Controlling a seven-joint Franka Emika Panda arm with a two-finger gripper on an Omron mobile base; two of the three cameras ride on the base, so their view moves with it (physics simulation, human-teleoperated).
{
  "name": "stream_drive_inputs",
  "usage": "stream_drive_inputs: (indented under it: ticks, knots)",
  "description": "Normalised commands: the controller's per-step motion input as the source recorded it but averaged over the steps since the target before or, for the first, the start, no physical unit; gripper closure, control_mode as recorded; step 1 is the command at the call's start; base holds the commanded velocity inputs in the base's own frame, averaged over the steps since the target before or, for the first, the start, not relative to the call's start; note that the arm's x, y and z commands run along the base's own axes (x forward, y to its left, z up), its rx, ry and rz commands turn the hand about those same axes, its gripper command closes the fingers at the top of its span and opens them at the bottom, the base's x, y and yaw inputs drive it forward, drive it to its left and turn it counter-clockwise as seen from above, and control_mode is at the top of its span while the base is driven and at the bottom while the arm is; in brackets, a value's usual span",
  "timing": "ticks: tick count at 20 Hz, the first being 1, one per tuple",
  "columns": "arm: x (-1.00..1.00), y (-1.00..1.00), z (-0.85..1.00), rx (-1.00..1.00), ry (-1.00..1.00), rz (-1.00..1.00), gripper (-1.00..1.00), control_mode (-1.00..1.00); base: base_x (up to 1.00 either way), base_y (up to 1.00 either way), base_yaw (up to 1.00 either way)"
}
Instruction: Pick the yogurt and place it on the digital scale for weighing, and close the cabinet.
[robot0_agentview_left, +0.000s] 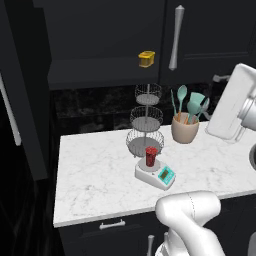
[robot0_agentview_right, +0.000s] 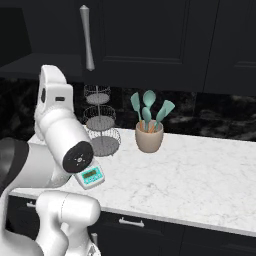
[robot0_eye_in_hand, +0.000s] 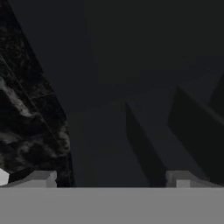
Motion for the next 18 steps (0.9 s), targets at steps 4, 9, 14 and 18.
stream_drive_inputs:
  ticks: [4, 9, 14, 18]
  knots:
    - [-0.55, 1.0, -0.15, 0.0, -0.22, 0.0, -1.0, -1.0, 0.0, 0.0, 0.0]
    - [-0.33, 1.0, -0.28, 0.01, -0.17, -0.01, -1.0, -1.0, 0.0, 0.0, 0.0]
    - [0.26, 1.0, -0.81, 0.19, -0.25, -0.05, -1.0, -1.0, 0.0, 0.0, 0.0]
    - [-0.06, 1.0, -0.84, 0.24, -0.28, 0.0, -1.0, -1.0, 0.0, 0.0, 0.0]
